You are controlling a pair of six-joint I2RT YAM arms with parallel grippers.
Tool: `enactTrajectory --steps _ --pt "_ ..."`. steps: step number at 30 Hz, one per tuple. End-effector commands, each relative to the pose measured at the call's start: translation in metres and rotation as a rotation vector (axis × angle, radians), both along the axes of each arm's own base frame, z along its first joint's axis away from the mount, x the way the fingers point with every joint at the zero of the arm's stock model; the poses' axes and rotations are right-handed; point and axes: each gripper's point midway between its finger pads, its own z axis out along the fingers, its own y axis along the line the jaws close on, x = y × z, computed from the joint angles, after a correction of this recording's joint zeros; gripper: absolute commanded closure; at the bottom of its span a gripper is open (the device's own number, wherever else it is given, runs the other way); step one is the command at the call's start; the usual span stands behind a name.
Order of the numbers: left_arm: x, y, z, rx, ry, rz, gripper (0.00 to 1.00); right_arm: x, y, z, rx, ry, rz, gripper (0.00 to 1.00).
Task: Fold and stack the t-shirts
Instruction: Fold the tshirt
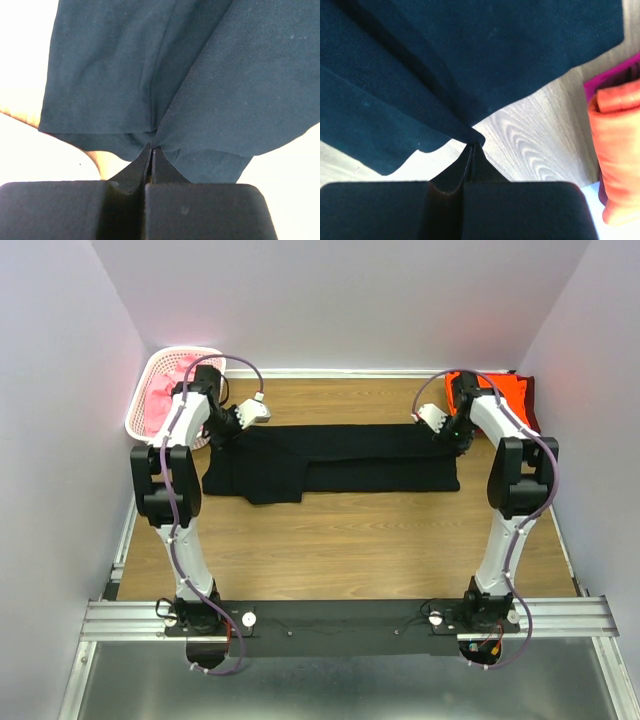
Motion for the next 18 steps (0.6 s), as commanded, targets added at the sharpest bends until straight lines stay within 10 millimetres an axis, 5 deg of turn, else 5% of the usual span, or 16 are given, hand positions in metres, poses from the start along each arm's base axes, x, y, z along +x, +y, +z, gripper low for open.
enactTrajectory --steps 1,16,18 --pt "0.014 0.002 0.002 -0.014 -0.027 0.017 1.0 0.007 -0.007 -0.005 -0.025 0.007 0.008 1.0" --pt "0.031 0.003 -0.017 -0.017 -0.017 0.054 1.0 0.022 -0.007 -0.028 -0.019 0.03 -0.022 0.99" --pt "0.034 0.003 -0.018 -0.018 -0.018 0.072 0.98 0.027 -0.006 -0.026 -0.014 0.016 -0.045 0.93"
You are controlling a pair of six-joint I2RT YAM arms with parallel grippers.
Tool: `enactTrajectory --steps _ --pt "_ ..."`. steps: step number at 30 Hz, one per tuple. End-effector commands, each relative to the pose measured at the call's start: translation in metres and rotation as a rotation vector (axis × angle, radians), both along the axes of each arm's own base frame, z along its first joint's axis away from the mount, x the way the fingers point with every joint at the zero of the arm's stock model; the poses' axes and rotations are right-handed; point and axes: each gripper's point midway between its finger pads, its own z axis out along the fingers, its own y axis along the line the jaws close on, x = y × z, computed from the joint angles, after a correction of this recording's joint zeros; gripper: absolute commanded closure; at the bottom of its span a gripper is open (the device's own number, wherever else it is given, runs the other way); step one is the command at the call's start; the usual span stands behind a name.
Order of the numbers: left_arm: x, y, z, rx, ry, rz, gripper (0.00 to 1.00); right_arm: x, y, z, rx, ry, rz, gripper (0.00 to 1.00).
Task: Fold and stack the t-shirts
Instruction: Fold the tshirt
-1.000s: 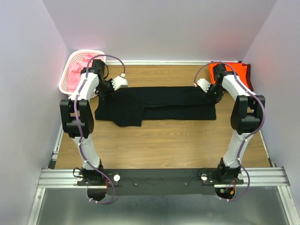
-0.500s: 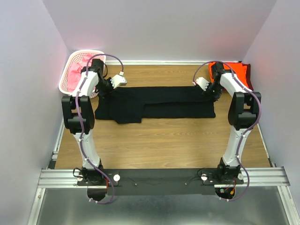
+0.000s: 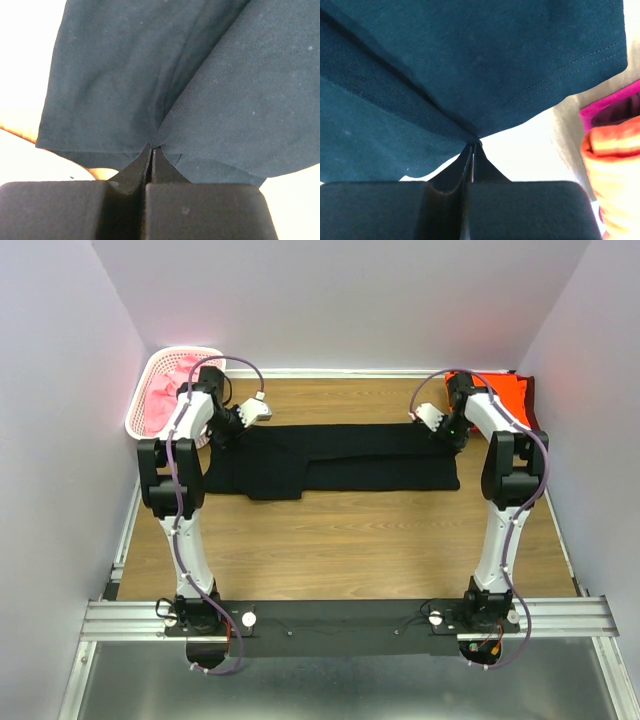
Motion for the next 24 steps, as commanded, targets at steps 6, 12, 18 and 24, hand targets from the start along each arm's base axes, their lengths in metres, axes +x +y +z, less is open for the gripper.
enactTrajectory --steps 6,12,18,24 --pt "0.019 0.008 0.021 -0.076 -0.061 0.136 0.53 0.016 -0.009 0.023 0.046 -0.056 -0.208 0.46" --pt "-0.026 0.027 0.033 -0.141 -0.019 0.234 0.45 -0.027 -0.001 0.05 0.212 0.003 -0.406 0.37" --pt "-0.062 0.035 0.01 -0.113 -0.009 0.304 0.45 -0.068 0.019 0.032 0.361 0.177 -0.548 0.37" --pt "-0.072 0.04 -0.012 -0.13 0.014 0.362 0.44 -0.082 0.022 0.006 0.383 0.262 -0.651 0.37"
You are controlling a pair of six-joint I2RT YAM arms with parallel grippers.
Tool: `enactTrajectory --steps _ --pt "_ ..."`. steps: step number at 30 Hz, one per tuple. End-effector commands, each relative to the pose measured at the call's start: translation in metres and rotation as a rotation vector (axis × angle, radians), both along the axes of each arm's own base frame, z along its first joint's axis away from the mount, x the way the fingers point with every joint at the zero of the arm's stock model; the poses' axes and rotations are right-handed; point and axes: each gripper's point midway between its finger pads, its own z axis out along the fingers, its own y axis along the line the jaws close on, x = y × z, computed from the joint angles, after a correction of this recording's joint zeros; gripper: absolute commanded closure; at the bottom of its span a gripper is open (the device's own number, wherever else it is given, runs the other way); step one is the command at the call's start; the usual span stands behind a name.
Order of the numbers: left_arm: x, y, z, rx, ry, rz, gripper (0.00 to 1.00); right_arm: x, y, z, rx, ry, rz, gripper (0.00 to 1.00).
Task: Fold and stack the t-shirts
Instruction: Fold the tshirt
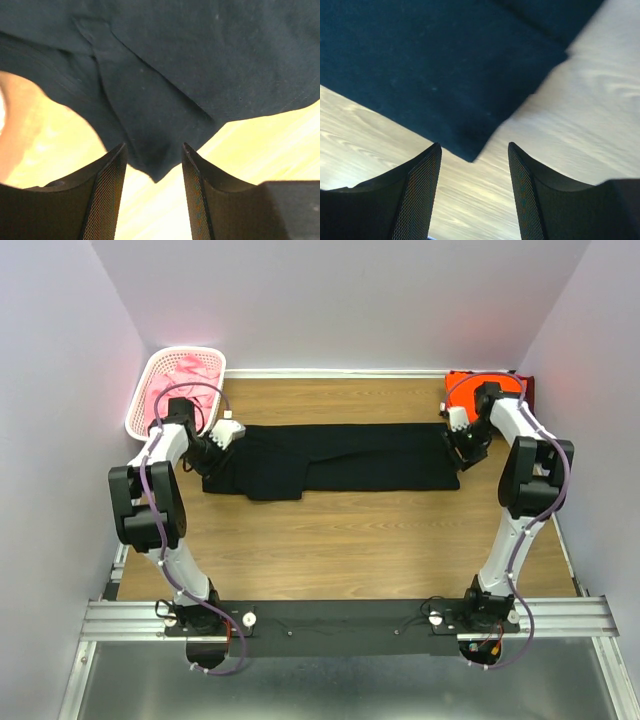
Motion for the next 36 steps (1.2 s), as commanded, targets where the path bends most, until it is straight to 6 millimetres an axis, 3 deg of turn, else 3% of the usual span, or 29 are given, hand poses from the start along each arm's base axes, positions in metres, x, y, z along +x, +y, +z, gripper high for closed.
enactTrajectory --steps 1,5,8,9,10,13,15,19,24,25,26,27,28,29,31,34,36 --pt "0.005 0.004 -0.006 -0.023 -0.031 0.055 0.44 -0.018 0.01 -0.018 0.074 0.103 -0.096 0.37" --pt "-0.003 0.005 -0.026 -0.01 0.008 0.07 0.49 -0.024 0.005 -0.035 0.042 0.135 -0.12 0.38" --pt "-0.011 0.011 -0.045 0.017 0.054 0.09 0.64 -0.03 -0.003 -0.049 -0.009 0.159 -0.128 0.46" --pt "-0.017 0.01 -0.051 0.019 0.078 0.09 0.69 -0.03 -0.006 -0.054 -0.026 0.159 -0.127 0.49" --pt "-0.022 0.011 -0.058 0.023 0.1 0.088 0.76 -0.037 -0.01 -0.06 -0.055 0.181 -0.126 0.61" --pt "-0.036 0.012 -0.07 0.04 0.137 0.091 0.9 -0.049 -0.021 -0.075 -0.118 0.214 -0.121 0.81" --pt "-0.049 0.011 -0.076 0.044 0.165 0.089 1.0 -0.055 -0.024 -0.079 -0.138 0.219 -0.109 0.87" --pt "-0.07 0.008 -0.07 0.043 0.169 0.077 1.0 -0.071 -0.032 -0.069 -0.187 0.207 -0.08 0.99" --pt "-0.104 0.001 -0.065 0.031 0.199 0.047 1.0 -0.088 -0.049 -0.056 -0.238 0.2 -0.062 0.99" --pt "-0.107 -0.001 -0.063 0.025 0.199 0.036 1.0 -0.088 -0.05 -0.054 -0.243 0.197 -0.058 0.93" --pt "-0.107 -0.004 -0.057 0.004 0.184 0.023 0.82 -0.086 -0.051 -0.047 -0.247 0.176 -0.053 0.6" --pt "-0.111 -0.007 -0.053 -0.011 0.189 0.013 0.72 -0.086 -0.049 -0.04 -0.239 0.169 -0.055 0.49" --pt "-0.108 -0.007 -0.043 -0.018 0.16 0.004 0.61 -0.076 -0.043 -0.029 -0.201 0.131 -0.058 0.43" --pt "-0.105 -0.012 -0.035 -0.051 0.135 -0.012 0.58 -0.069 -0.038 -0.018 -0.169 0.102 -0.06 0.43" --pt "-0.098 -0.013 -0.013 -0.073 0.094 -0.03 0.56 -0.065 -0.025 0.007 -0.1 0.087 -0.077 0.43" --pt "-0.096 -0.023 0.018 -0.12 0.035 -0.11 0.55 -0.046 0.011 0.051 0.082 0.014 -0.091 0.43" --pt "-0.096 -0.032 0.03 -0.162 0.009 -0.173 0.55 -0.041 0.05 0.071 0.201 -0.018 -0.056 0.43"
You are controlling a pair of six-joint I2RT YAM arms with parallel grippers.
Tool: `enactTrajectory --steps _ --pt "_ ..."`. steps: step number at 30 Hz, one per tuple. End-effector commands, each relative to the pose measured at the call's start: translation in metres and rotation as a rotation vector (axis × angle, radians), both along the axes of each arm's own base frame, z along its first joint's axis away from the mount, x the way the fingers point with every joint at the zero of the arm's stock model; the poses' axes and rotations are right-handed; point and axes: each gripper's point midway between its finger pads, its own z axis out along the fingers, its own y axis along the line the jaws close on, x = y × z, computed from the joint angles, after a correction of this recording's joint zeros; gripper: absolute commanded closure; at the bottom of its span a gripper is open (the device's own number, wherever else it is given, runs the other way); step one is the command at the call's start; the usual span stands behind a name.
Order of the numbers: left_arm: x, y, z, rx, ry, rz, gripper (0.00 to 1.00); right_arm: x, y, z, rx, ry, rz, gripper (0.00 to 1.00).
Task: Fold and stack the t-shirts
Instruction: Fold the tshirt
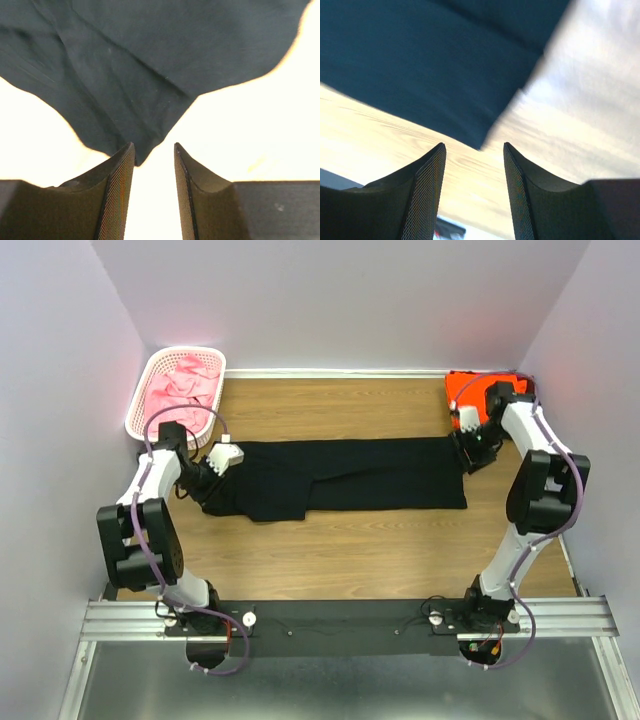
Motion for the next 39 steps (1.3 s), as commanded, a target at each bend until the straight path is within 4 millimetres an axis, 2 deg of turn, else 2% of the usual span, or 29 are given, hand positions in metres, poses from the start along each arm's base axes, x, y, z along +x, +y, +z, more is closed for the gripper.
enactTrajectory --steps 1,2,4,5,6,7,8,10,11,13,14,16,17,18,21,22,27,35,39 --pt "-0.015 -0.025 0.036 -0.134 -0.026 -0.135 0.55 0.007 0.079 0.068 0.284 -0.117 0.032 0.43" --pt "-0.02 -0.03 0.036 -0.155 -0.016 -0.156 0.55 0.005 0.104 0.069 0.318 -0.111 0.06 0.43" --pt "-0.026 -0.032 0.031 -0.166 -0.003 -0.174 0.53 0.001 0.137 0.071 0.381 -0.114 0.089 0.43" --pt "-0.03 -0.035 0.027 -0.172 0.009 -0.185 0.53 -0.006 0.166 0.071 0.426 -0.099 0.132 0.43" --pt "-0.038 -0.038 0.02 -0.187 0.035 -0.195 0.53 -0.002 0.182 0.069 0.449 -0.112 0.138 0.43" --pt "-0.04 -0.04 0.017 -0.193 0.041 -0.203 0.53 -0.006 0.196 0.065 0.462 -0.103 0.154 0.43" --pt "-0.042 -0.042 0.012 -0.2 0.056 -0.205 0.53 -0.014 0.221 0.06 0.47 -0.091 0.203 0.43" --pt "-0.042 -0.044 0.004 -0.214 0.069 -0.202 0.53 -0.015 0.248 0.055 0.49 -0.105 0.234 0.42" --pt "-0.041 -0.044 0.003 -0.213 0.071 -0.198 0.53 -0.025 0.27 0.048 0.495 -0.074 0.262 0.42" --pt "-0.038 -0.045 -0.001 -0.223 0.075 -0.195 0.53 -0.028 0.292 0.045 0.521 -0.071 0.299 0.42" --pt "-0.036 -0.046 -0.001 -0.229 0.068 -0.199 0.53 -0.038 0.309 0.044 0.528 -0.063 0.337 0.42" --pt "-0.032 -0.049 -0.001 -0.25 0.062 -0.2 0.53 -0.04 0.328 0.039 0.544 -0.071 0.36 0.42" --pt "-0.031 -0.051 -0.002 -0.263 0.066 -0.204 0.53 -0.049 0.34 0.037 0.554 -0.058 0.371 0.42" --pt "-0.03 -0.052 -0.003 -0.269 0.068 -0.204 0.53 -0.048 0.35 0.033 0.565 -0.072 0.382 0.41" --pt "-0.028 -0.056 -0.004 -0.296 0.074 -0.212 0.53 -0.053 0.374 0.026 0.582 -0.073 0.425 0.41" --pt "-0.029 -0.058 -0.006 -0.302 0.082 -0.216 0.53 -0.057 0.379 0.016 0.577 -0.038 0.408 0.41" --pt "-0.024 -0.061 -0.009 -0.312 0.08 -0.221 0.53 -0.066 0.405 0.002 0.587 -0.017 0.437 0.41" --pt "-0.021 -0.066 -0.009 -0.339 0.074 -0.237 0.55 -0.082 0.431 -0.006 0.608 0.017 0.468 0.44" --pt "-0.021 -0.069 -0.01 -0.348 0.075 -0.24 0.56 -0.081 0.436 -0.015 0.594 0.02 0.458 0.45"
